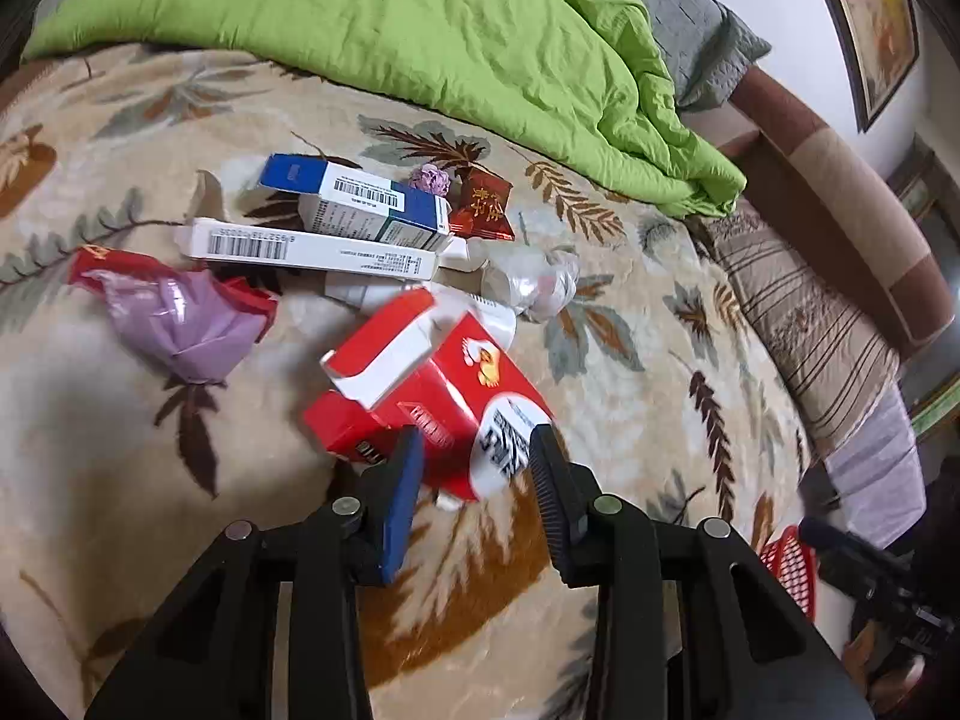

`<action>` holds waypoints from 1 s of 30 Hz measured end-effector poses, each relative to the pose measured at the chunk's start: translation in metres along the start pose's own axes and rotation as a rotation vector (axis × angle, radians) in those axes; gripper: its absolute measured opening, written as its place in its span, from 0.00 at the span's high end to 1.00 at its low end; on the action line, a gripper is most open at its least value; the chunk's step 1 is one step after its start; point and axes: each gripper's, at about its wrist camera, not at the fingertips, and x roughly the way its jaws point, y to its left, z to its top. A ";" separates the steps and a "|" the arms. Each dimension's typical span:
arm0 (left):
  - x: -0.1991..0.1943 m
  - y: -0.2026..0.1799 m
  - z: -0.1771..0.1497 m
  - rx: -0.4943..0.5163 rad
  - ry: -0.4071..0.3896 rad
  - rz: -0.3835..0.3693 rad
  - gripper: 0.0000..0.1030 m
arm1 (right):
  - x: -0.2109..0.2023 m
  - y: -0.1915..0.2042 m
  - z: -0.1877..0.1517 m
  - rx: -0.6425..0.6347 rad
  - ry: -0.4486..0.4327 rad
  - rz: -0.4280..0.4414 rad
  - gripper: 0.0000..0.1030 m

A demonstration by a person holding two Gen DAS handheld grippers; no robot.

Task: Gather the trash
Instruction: 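Grasp the red snack wrapper with the left tool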

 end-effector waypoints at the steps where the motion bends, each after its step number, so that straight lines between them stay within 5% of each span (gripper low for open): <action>1: -0.004 -0.001 -0.001 0.008 -0.004 0.007 0.54 | -0.001 -0.001 0.000 0.004 -0.002 0.002 0.47; 3: -0.013 0.001 -0.001 0.013 -0.043 0.037 0.46 | -0.002 -0.004 -0.002 0.011 -0.006 0.007 0.47; 10: -0.010 0.028 0.026 -0.059 -0.072 0.060 0.46 | -0.001 -0.011 -0.007 0.036 -0.002 0.026 0.47; 18: 0.028 0.048 0.032 -0.099 0.026 0.073 0.45 | 0.000 -0.023 -0.009 0.065 0.000 0.027 0.47; 30: 0.019 0.023 -0.012 -0.246 0.063 -0.260 0.43 | 0.009 -0.031 -0.012 0.086 0.014 0.069 0.47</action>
